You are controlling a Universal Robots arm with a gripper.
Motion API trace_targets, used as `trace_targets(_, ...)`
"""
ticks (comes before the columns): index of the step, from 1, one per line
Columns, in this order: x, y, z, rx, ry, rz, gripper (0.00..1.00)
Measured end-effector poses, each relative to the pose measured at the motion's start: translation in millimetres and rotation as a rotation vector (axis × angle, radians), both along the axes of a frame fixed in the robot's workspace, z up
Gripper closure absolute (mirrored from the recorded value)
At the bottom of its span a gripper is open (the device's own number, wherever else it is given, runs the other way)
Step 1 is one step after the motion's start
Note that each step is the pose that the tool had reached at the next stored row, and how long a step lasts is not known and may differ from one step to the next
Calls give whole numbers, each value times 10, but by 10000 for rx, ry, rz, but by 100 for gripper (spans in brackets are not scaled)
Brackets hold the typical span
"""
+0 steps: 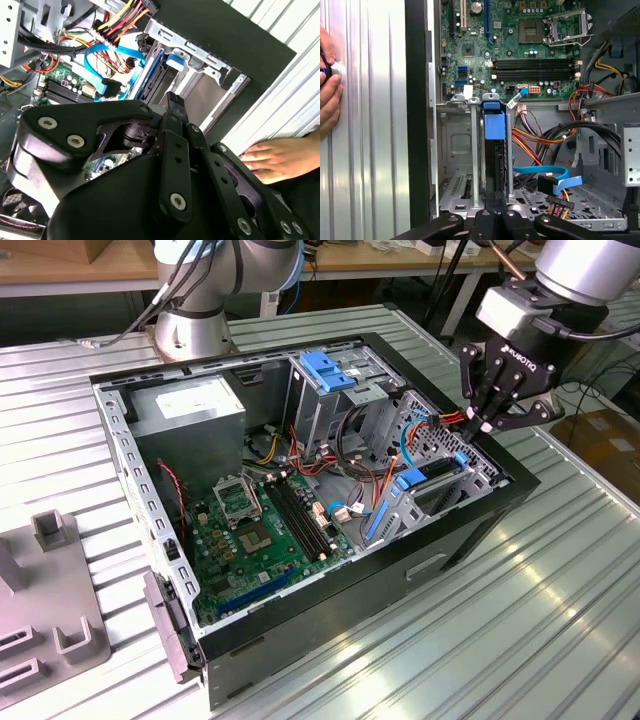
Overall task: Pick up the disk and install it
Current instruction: 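Insert the first disk wire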
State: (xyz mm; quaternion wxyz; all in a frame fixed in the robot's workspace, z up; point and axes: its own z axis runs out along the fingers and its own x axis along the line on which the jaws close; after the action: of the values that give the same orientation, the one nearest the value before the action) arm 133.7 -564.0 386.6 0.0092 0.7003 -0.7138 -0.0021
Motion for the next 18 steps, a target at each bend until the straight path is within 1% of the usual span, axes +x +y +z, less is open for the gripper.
trace_targets(1,1,0,-1,-2,-6,197,90)
trace_targets(4,5,-1,-4,-1,-12,586,90)
trace_targets(13,29,0,-7,1,-13,1860,90)
trace_targets(16,48,-1,-8,1,-12,2260,90)
trace_targets(18,80,-1,-8,0,-13,2424,90)
